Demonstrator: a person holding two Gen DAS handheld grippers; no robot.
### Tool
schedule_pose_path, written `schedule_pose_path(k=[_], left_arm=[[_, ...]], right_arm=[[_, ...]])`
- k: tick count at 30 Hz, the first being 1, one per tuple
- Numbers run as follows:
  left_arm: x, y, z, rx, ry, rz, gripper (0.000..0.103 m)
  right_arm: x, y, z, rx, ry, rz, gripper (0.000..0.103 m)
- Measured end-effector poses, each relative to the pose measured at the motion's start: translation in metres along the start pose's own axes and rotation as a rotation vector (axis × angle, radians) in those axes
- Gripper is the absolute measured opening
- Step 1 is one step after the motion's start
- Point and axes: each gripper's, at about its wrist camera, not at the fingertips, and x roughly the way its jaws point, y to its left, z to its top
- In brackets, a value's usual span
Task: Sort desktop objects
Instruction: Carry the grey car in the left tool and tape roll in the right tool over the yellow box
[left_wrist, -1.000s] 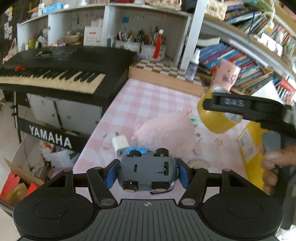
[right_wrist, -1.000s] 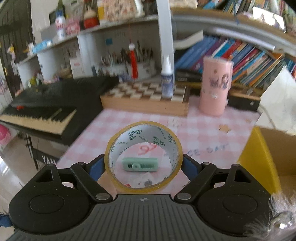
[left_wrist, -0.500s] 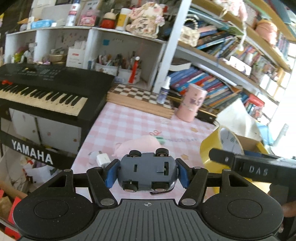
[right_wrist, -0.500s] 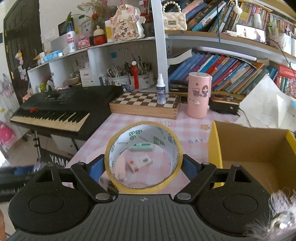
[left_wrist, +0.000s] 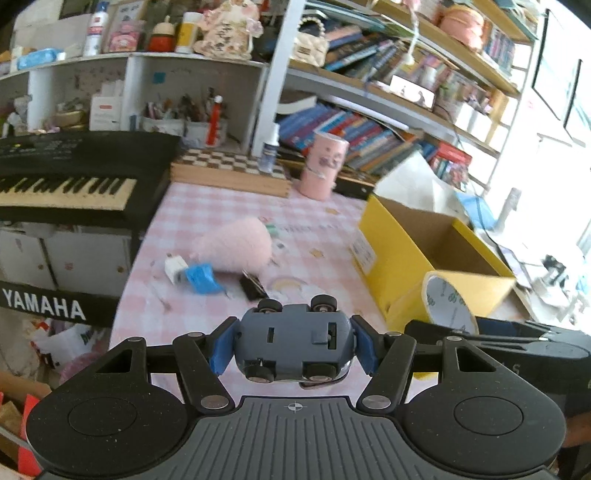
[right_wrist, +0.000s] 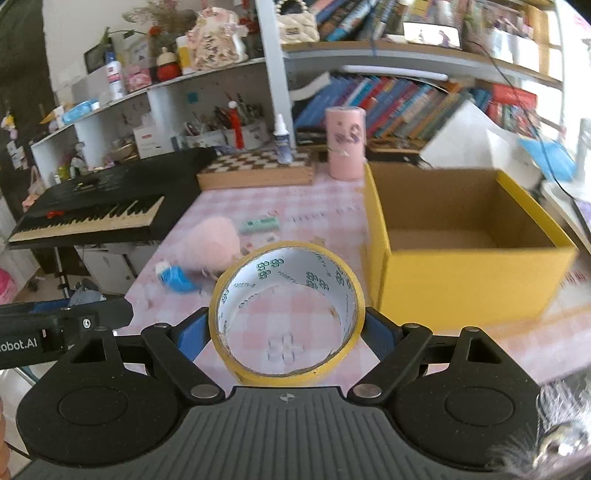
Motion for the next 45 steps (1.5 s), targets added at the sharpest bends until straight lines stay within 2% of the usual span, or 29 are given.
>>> schedule_pose_path(k=[9, 23, 29, 33, 39, 45], left_arm=[[-0.016, -0.02, -0.026, 0.05, 0.057, -0.102, 0.064], [-0.006, -0.063, -0.033, 0.148, 0.079, -0.233, 0.064], [0.001, -0.09, -0.035, 0.206, 0.092, -0.298, 0.064], [0.005, -0.1, -0.033, 0.22, 0.088, -0.315, 0.064], [0.018, -0.118, -0.03, 0.247, 0.102, -0.337, 0.064], [0.027, -0.132, -0.021, 0.28, 0.067, -0.342, 0.064]], right_arm=[[-0.049, 0.001, -0.046, 0.046, 0.016, -0.101, 0.084], [-0.089, -0.029, -0.072, 0.156, 0.02, -0.235, 0.084], [-0.103, -0.052, -0.078, 0.215, 0.01, -0.297, 0.084], [-0.111, -0.069, -0.079, 0.256, 0.001, -0.332, 0.084], [-0.11, -0.083, -0.077, 0.27, 0.003, -0.347, 0.084], [-0.104, -0.104, -0.069, 0.29, -0.008, -0.355, 0.084]])
